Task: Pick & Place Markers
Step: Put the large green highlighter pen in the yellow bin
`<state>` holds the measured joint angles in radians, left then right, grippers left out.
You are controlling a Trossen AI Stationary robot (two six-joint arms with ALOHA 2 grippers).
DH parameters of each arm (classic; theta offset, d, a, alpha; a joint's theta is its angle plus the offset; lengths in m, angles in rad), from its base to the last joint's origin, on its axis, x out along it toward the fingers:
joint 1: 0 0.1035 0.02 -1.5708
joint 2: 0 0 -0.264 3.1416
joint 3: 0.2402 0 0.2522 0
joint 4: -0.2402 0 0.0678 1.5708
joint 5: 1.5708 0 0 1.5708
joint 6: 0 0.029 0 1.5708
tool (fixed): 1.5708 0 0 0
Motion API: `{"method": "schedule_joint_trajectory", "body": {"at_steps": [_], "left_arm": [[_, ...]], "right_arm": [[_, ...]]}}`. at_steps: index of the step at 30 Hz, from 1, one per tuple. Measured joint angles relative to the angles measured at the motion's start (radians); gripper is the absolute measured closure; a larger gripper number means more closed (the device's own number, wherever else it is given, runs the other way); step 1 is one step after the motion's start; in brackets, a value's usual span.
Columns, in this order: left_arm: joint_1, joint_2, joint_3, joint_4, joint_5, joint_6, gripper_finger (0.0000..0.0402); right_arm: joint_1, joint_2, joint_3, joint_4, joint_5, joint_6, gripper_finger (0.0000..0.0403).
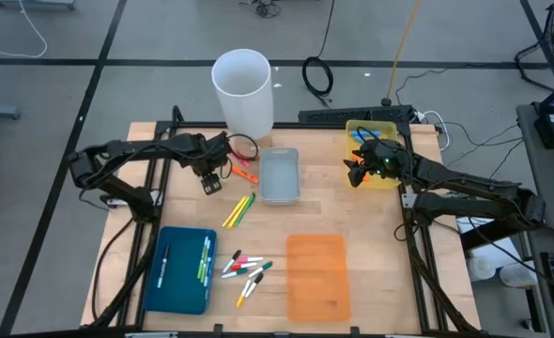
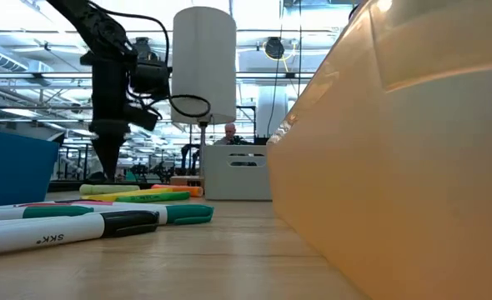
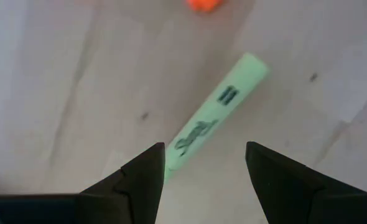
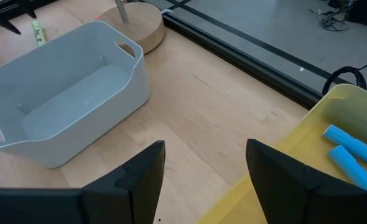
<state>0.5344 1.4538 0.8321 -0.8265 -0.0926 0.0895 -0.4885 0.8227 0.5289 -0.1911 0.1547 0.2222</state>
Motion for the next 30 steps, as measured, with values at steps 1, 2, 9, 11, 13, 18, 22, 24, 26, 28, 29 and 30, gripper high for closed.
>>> {"method": "schedule_joint_trajectory", "body": {"at_steps": [1, 2, 9, 11, 13, 18, 22, 24, 26, 28, 29, 30], "left_arm": [[-0.001, 0.005, -0.01, 0.012, 0.011, 0.017, 0.0172], [-0.001, 0.012, -0.022, 0.027, 0.019, 0.036, 0.0172], [0.015, 0.114, -0.106, 0.161, 0.018, 0.088, 0.0172], [0.017, 0.14, -0.107, 0.169, 0.043, 0.098, 0.0172], [0.016, 0.146, -0.107, 0.169, 0.062, 0.102, 0.0172], [0.003, 0.101, -0.119, 0.159, 0.045, 0.006, 0.0172], [0.005, 0.029, -0.107, 0.033, 0.046, -0.268, 0.0172], [0.003, -0.007, -0.104, -0.067, 0.048, -0.417, 0.0172], [-0.001, -0.035, -0.103, -0.169, 0.047, -0.569, 0.0172], [-0.012, -0.049, -0.109, -0.254, 0.047, -0.725, 0.0172], [-0.019, -0.056, -0.114, -0.292, 0.047, -0.804, 0.0172], [-0.028, -0.06, -0.119, -0.333, 0.043, -0.871, 0.0172]], "right_arm": [[0.0, 0.0, 0.0, 0.0, 0.0, 0.0, 0.0191], [0.0, 0.0, 0.0, 0.0, 0.0, 0.0, 0.0191], [0.0, 0.001, 0.0, 0.0, 0.0, 0.0, 0.0191], [0.0, 0.001, 0.0, 0.0, 0.0, 0.0, 0.0191], [0.0, 0.001, 0.0, 0.0, 0.0, 0.0, 0.0191], [0.0, 0.001, 0.0, 0.0, 0.0, 0.0, 0.0191], [0.0, 0.001, 0.0, 0.0, 0.0, 0.0, 0.0191], [0.0, 0.001, 0.0, 0.0, 0.0, 0.0, 0.0191], [0.0, 0.001, 0.0, 0.0, 0.0, 0.0, 0.0191], [0.0, 0.001, 0.0, 0.0, 0.0, 0.0, 0.0191], [0.0, 0.001, 0.0, 0.0, 0.0, 0.0, 0.0191], [0.0, 0.001, 0.0, 0.0, 0.0, 0.0, 0.0191]]}}
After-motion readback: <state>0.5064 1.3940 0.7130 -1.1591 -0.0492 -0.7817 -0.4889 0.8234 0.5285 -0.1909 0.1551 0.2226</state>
